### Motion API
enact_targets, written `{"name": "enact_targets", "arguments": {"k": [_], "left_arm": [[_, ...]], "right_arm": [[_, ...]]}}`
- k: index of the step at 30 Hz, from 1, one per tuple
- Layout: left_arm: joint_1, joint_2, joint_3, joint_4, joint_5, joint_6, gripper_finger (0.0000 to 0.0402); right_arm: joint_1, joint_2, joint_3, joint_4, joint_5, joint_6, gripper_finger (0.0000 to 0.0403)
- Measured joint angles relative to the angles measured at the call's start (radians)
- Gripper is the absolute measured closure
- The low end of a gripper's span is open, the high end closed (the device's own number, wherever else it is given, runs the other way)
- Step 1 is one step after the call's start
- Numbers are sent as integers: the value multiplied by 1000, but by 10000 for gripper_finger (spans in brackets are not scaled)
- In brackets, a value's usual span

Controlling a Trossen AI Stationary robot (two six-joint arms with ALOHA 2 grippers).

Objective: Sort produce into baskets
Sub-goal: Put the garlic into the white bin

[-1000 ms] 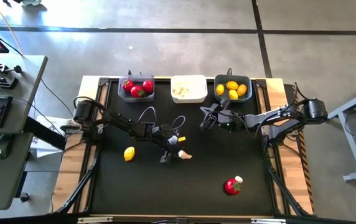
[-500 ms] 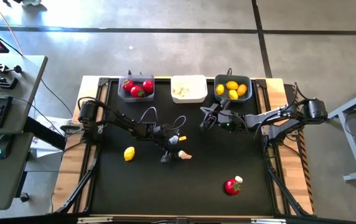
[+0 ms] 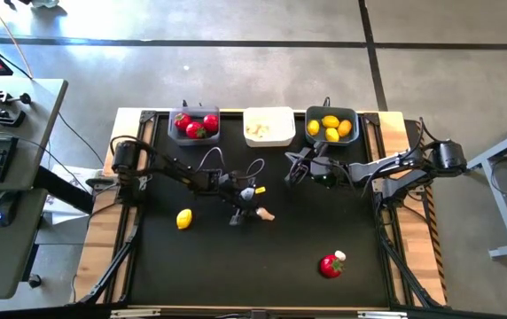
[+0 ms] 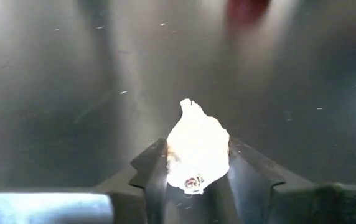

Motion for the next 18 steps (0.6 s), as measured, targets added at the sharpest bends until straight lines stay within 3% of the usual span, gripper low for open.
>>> {"name": "enact_targets", "arguments": {"k": [6, 18], "left_arm": [[58, -4, 0, -3, -11, -14, 292], [216, -72, 6, -40, -172, -121, 292]], "right_arm": [[0, 0, 0, -25, 0, 4, 403], [0, 0, 0, -51, 0, 11, 403]]}}
